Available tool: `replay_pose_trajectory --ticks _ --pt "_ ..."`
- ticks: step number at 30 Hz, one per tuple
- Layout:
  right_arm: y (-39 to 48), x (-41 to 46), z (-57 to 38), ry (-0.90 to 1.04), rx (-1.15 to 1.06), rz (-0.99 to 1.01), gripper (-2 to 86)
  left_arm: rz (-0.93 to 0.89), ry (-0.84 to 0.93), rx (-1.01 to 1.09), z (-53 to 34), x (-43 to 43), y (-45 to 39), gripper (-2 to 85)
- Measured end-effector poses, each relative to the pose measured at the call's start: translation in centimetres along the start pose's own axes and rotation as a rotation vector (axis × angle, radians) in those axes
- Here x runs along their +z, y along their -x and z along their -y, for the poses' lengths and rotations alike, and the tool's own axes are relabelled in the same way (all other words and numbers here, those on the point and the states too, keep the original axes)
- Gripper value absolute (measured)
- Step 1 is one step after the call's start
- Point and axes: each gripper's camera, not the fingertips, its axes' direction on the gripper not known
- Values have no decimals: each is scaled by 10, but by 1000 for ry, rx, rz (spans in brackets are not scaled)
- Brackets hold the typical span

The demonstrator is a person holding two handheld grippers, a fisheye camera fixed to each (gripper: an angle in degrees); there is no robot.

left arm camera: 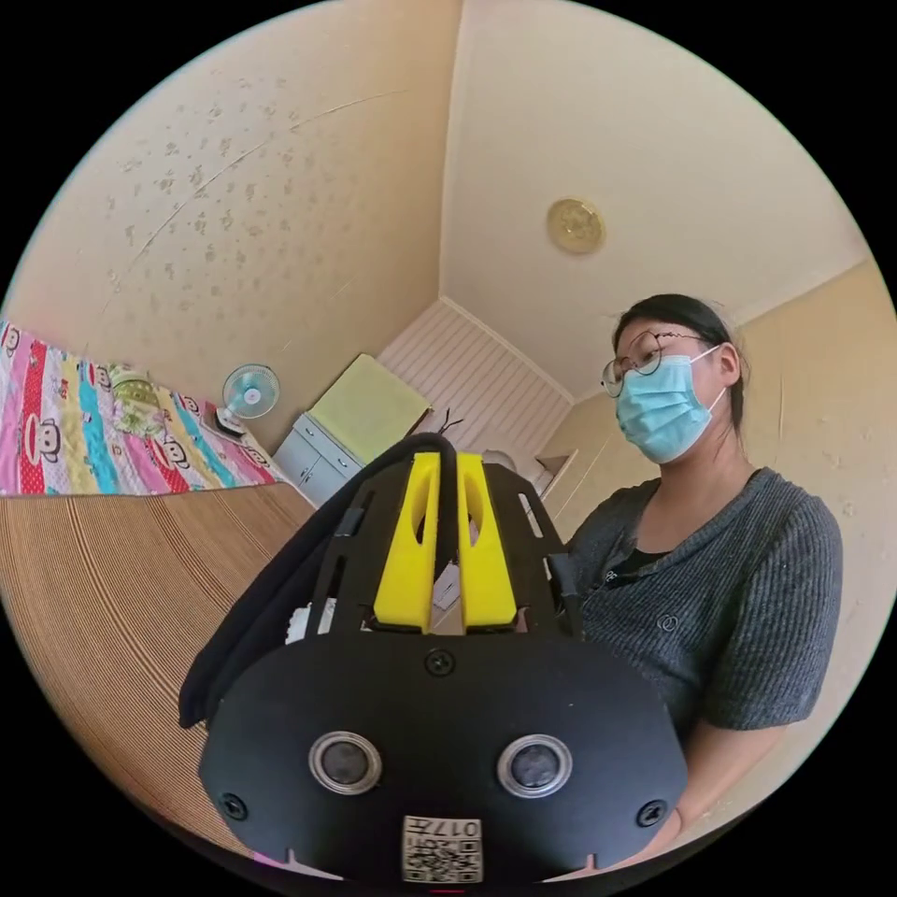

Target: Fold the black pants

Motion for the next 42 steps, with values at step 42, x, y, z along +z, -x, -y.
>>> replay_pose_trajectory --ticks 42 --pt "-415 22 -201 42 1235 -561 159 689 283 -1064 -252 -23 433 147"
